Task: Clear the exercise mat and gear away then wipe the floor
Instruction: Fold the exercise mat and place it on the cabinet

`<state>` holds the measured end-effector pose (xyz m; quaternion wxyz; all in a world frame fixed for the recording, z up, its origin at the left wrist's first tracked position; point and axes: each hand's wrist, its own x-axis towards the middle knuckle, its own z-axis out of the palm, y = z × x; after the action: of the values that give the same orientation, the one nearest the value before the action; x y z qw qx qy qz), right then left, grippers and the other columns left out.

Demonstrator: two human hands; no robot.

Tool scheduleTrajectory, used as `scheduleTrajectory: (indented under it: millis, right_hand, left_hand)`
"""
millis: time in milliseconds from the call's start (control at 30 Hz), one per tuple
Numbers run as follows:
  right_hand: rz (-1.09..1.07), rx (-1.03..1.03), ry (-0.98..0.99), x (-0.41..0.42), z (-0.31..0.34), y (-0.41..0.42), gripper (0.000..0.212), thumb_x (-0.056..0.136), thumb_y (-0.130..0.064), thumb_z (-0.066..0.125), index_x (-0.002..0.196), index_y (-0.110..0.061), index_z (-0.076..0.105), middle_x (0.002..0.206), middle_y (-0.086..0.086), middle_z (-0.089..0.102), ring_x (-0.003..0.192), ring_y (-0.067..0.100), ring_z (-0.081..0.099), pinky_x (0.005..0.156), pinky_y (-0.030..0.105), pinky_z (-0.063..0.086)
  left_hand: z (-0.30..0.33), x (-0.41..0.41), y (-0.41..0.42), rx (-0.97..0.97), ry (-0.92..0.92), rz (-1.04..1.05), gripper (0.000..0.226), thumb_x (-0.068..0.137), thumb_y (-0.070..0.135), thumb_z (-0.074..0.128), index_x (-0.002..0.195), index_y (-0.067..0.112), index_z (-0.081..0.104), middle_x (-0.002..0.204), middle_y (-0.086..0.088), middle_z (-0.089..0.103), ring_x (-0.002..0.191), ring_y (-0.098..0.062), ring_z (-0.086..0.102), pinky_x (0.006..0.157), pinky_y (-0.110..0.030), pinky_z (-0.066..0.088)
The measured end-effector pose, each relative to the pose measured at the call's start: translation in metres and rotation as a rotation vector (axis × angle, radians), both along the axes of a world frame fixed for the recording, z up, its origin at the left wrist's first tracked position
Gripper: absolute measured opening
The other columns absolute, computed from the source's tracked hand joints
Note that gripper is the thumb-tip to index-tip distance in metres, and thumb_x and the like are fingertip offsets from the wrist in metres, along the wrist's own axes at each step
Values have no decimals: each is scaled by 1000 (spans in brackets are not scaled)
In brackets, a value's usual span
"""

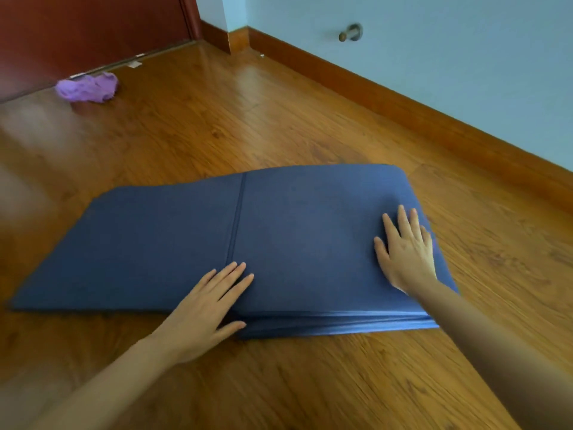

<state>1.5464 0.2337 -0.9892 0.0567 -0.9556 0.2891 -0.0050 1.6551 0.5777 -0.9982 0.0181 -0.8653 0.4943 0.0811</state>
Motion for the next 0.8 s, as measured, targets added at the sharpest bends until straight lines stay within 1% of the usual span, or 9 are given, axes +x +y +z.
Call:
scheduleTrajectory:
  millis: [100,133,233,300,367,500,567,700,800]
  right_hand:
    - [333,5,-226,-22,3,40,56,91,-41,36,127,-4,56,143,22,41,133,39,38,102,45,39]
    - [476,12,-245,-31,-1,51,56,89,-44,39,126,-5,58,140,21,45,130,38,42,101,43,40]
    - [744,-68,-45,-53,-9,66,63,88,-55,40,139,-19,45,147,10,39,136,28,35,109,38,23]
    - [733,-113,1,-59,-12,62,63,89,-56,37,143,-23,37,149,8,37,137,26,34,110,37,20]
    - [703,-144,0,-59,-11,58,60,92,-52,32,145,-24,31,149,7,36,137,26,35,109,36,21]
    - [701,-179,-115,-60,-1,49,60,89,-37,48,145,-21,30,147,9,39,134,25,39,108,35,24]
    - [725,-185,-139,-63,4,46,67,83,-33,54,145,-20,30,148,9,37,135,25,38,109,34,23]
    - [740,-175,-38,-70,-10,48,74,82,-36,59,147,-23,26,150,8,32,137,24,33,110,35,20]
    - [717,-152,33,-73,-24,52,65,90,-40,43,149,-26,19,152,5,28,139,23,28,112,35,17]
  left_hand:
    - [-3,6,13,31,-19,-35,97,71,11,70,150,21,15,153,-6,25,141,-15,13,114,-29,3]
    - [-3,6,13,42,-56,-18,105,61,0,73,149,19,19,152,-8,29,140,-18,20,113,-31,6]
    - [-5,3,5,-8,-142,45,109,47,-12,75,143,13,29,142,-14,45,129,-27,45,108,-36,27]
    - [-8,1,-3,-61,-159,66,107,44,-15,76,138,8,34,136,-17,50,123,-30,52,101,-42,42]
    - [-6,0,-4,-68,-173,81,107,40,-20,75,136,4,35,132,-20,53,119,-33,54,91,-47,48]
    - [16,-9,2,-225,-62,129,94,63,-27,59,144,3,22,143,-17,40,131,-30,41,106,-42,27]
    - [25,-16,5,-252,-50,136,90,64,-26,60,144,3,28,143,-17,40,131,-30,41,106,-40,25]
    - [7,-27,11,-44,-114,56,107,33,-21,78,134,2,47,132,-20,53,118,-31,55,93,-38,43]
    - [-16,-34,15,24,-25,89,110,36,-13,82,137,3,41,138,-19,48,123,-29,51,93,-35,44]
